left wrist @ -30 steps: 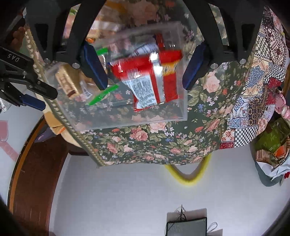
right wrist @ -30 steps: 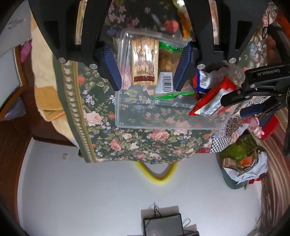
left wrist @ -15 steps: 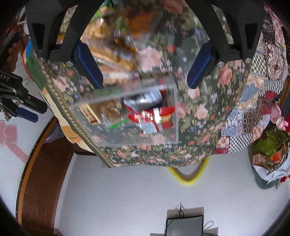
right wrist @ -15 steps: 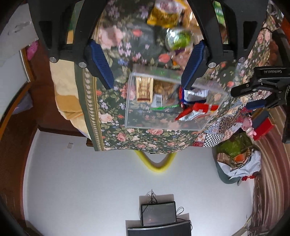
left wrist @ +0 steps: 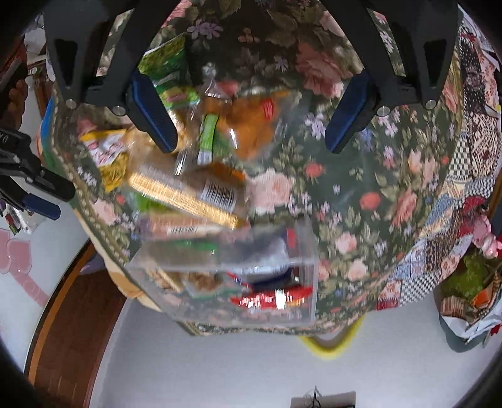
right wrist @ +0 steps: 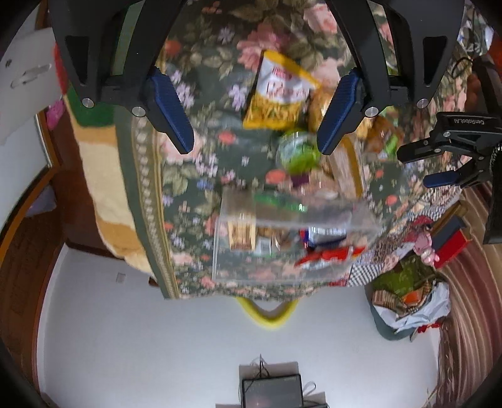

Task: Organize snacks
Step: 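Grasp the orange puffed snack bag with the left tool while the right tool grasps the yellow-white snack bag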

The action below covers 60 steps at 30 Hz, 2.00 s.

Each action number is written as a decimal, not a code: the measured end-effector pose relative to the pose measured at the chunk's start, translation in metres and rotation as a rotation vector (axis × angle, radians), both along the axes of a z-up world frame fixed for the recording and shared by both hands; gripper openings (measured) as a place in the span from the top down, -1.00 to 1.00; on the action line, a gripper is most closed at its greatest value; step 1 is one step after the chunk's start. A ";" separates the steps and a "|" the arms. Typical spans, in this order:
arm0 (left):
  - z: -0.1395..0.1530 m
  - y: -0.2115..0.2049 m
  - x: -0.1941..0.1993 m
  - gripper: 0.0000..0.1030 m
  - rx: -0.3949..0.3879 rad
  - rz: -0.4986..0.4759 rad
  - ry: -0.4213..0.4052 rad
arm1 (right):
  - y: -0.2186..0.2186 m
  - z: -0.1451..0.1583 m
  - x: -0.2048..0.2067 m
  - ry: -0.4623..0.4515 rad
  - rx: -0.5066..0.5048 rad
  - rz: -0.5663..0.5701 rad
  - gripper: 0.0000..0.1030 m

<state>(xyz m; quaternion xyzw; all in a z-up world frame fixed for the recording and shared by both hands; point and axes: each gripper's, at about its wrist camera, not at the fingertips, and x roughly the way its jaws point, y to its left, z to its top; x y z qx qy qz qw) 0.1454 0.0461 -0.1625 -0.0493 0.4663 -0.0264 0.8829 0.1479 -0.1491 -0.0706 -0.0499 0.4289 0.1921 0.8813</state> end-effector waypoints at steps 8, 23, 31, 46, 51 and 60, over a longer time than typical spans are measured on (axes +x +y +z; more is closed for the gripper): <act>-0.026 0.008 0.002 -0.88 -0.047 0.028 0.038 | 0.001 -0.033 -0.004 0.091 -0.013 0.002 -0.52; -0.056 0.023 0.019 -0.81 -0.089 0.082 0.058 | 0.007 -0.065 0.002 0.176 -0.014 0.011 -0.48; -0.056 0.025 0.006 -0.27 -0.146 0.066 0.048 | 0.003 -0.064 0.006 0.175 0.023 0.013 0.15; -0.018 0.025 -0.012 -0.02 -0.070 0.083 -0.043 | -0.011 -0.042 0.000 0.079 0.013 -0.051 0.29; 0.008 0.022 -0.007 -0.02 -0.066 0.075 -0.109 | -0.019 -0.022 0.004 0.035 0.043 -0.074 0.29; 0.045 0.017 0.016 -0.02 -0.081 0.061 -0.198 | -0.014 0.009 0.013 -0.044 0.080 -0.076 0.29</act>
